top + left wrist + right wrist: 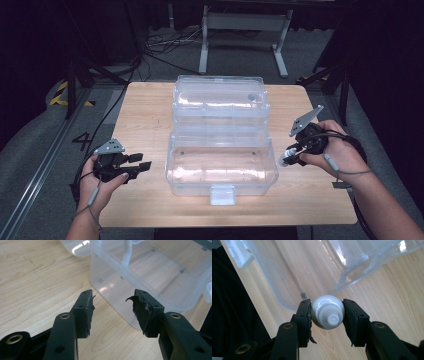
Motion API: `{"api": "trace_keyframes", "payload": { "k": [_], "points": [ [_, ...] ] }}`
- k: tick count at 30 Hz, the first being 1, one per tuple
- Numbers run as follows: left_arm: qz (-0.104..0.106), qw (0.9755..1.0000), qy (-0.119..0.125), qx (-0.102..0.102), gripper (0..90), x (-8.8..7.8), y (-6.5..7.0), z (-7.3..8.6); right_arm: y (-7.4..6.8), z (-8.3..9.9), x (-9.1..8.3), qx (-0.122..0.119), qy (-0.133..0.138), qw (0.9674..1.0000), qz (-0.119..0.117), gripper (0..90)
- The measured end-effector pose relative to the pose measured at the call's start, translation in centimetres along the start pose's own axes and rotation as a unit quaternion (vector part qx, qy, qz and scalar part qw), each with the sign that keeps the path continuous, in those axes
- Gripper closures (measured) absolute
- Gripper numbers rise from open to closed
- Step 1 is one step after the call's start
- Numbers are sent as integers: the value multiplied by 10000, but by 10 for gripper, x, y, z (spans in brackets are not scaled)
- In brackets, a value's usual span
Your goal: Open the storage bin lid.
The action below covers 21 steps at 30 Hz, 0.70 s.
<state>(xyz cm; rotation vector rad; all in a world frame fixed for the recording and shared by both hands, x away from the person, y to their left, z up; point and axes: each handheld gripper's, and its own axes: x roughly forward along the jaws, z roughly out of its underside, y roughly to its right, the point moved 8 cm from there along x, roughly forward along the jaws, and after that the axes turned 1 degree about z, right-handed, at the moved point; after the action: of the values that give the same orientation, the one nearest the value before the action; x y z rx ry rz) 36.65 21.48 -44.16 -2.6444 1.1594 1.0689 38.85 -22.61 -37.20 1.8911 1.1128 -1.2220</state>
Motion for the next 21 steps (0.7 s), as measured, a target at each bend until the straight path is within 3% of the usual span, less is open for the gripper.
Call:
{"api": "trace_keyframes", "payload": {
  "k": [12,21],
  "points": [
    [3,10000,3,-12,514,0,0,0,-20,-25,4,-617,-57,9978,-229,600],
    [-1,10000,-14,-21,512,0,-1,1,-25,-31,16,-867,-294,9954,-286,600]
  ]
}}
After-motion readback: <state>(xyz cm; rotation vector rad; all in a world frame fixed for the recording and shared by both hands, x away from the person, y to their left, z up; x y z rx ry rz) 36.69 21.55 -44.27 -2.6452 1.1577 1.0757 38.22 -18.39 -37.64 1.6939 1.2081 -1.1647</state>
